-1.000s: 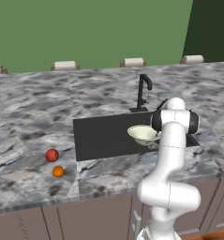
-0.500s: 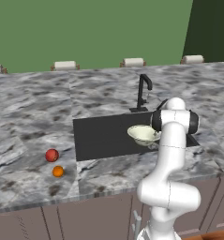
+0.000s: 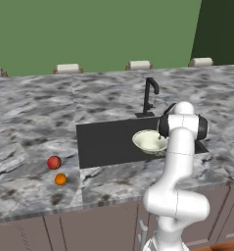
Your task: Remove the onion and tangerine from the sink. Then move the bowl and cup from the counter to the sink for washing.
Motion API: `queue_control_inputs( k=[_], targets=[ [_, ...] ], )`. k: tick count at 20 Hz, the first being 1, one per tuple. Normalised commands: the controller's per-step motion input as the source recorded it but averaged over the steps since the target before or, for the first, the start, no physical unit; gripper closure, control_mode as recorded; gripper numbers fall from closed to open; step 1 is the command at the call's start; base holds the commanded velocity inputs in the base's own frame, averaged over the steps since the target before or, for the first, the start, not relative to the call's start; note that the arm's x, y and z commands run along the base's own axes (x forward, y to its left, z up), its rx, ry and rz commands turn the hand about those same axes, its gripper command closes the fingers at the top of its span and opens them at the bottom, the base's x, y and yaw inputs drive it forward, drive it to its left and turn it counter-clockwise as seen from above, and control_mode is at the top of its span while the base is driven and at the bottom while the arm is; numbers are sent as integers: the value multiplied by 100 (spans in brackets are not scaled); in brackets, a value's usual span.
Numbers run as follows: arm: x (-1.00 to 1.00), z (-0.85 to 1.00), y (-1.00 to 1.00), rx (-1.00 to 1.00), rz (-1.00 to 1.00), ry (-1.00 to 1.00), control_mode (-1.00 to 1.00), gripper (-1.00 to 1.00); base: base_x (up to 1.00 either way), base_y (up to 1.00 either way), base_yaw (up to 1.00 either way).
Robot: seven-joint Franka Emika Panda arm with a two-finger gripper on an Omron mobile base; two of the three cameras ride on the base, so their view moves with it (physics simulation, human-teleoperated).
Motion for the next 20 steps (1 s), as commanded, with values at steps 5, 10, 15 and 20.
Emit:
queue_control_inputs(
  k=[5, 10, 15, 20],
  targets=[
    [1, 18, -6, 0, 0, 1, -100, -100, 0, 0, 0],
    [0, 21, -20, 0, 0, 0, -100, -100, 0, 0, 0],
    [-1, 23, -22, 0, 0, 0, -100, -100, 0, 0, 0],
    [-3, 31, -9, 0, 0, 1, -100, -100, 0, 0, 0]
  ],
)
